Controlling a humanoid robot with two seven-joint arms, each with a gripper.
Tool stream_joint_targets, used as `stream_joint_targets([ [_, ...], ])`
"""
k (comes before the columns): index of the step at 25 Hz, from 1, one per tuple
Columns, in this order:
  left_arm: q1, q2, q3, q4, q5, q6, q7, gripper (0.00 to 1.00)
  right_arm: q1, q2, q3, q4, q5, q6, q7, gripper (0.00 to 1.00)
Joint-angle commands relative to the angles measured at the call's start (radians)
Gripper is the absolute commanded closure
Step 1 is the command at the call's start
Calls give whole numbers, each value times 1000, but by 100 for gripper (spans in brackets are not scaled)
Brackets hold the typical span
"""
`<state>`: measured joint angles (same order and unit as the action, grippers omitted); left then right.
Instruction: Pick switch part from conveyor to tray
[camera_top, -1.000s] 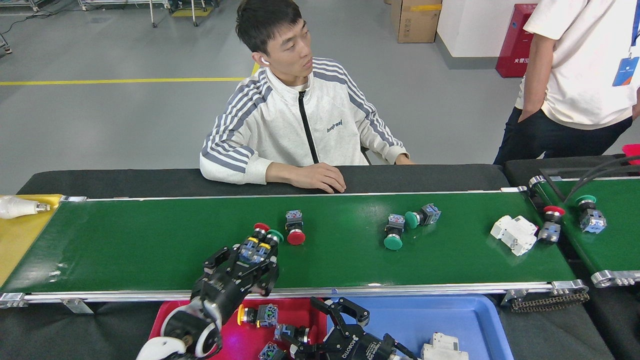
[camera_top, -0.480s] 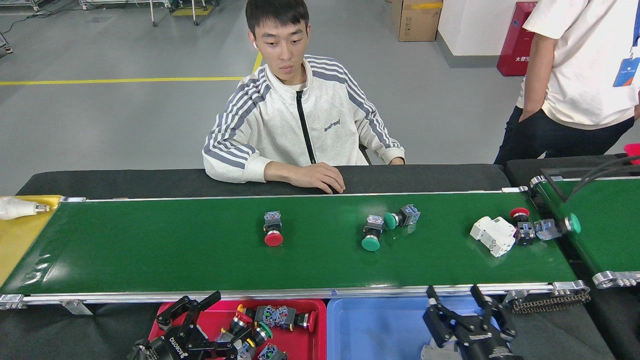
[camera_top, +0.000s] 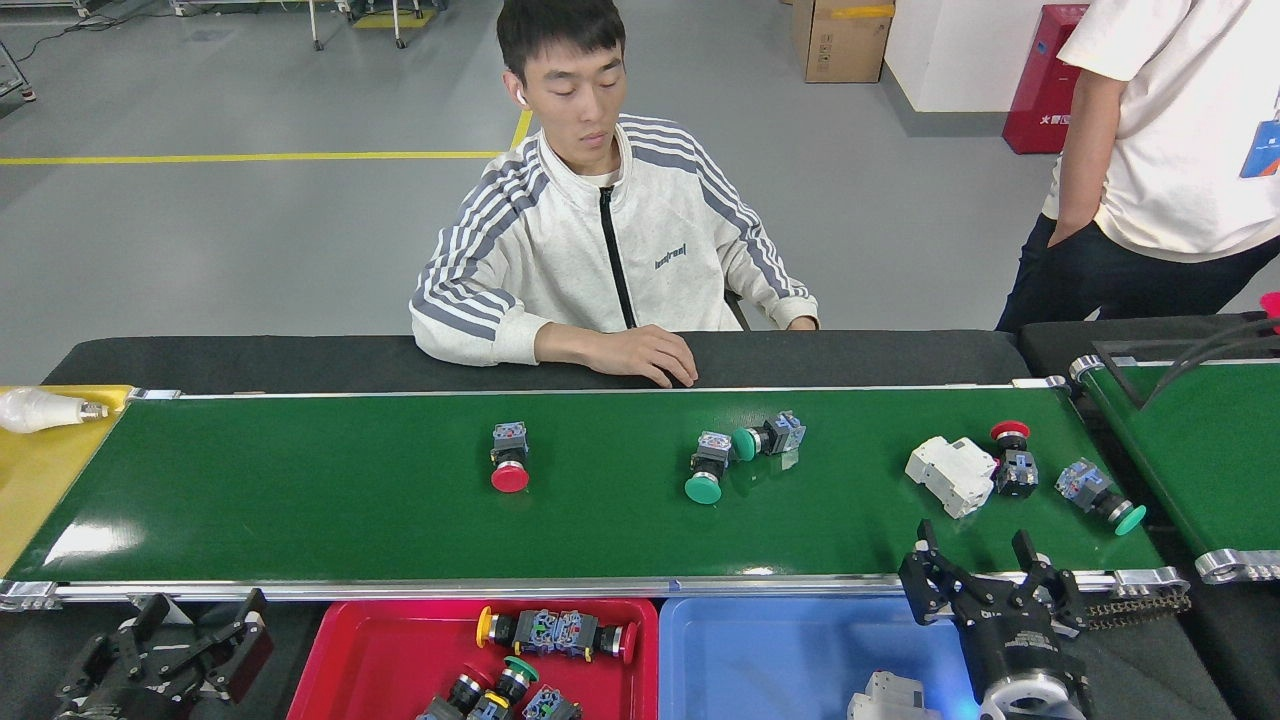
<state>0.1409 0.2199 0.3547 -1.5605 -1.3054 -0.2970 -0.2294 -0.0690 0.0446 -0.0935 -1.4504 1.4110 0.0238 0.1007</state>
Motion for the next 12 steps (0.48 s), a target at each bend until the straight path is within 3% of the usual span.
stream_joint_targets([
  [1,-3,2,-6,-35,0,-2,9,0,-43,-6,31,30,2,44,11,1],
  [5,-66,-1,-118,-72,-9,12,7,0,-129,-8,49,120,2,68,11,1],
  [7,-170,-4,-197,-50,-29,36,-1,0,-160,-8,52,145,2,70,11,1],
  [12,-374,-27,-341,137,-74,128,-4,0,-195,-8,60,192,2,68,13,1],
])
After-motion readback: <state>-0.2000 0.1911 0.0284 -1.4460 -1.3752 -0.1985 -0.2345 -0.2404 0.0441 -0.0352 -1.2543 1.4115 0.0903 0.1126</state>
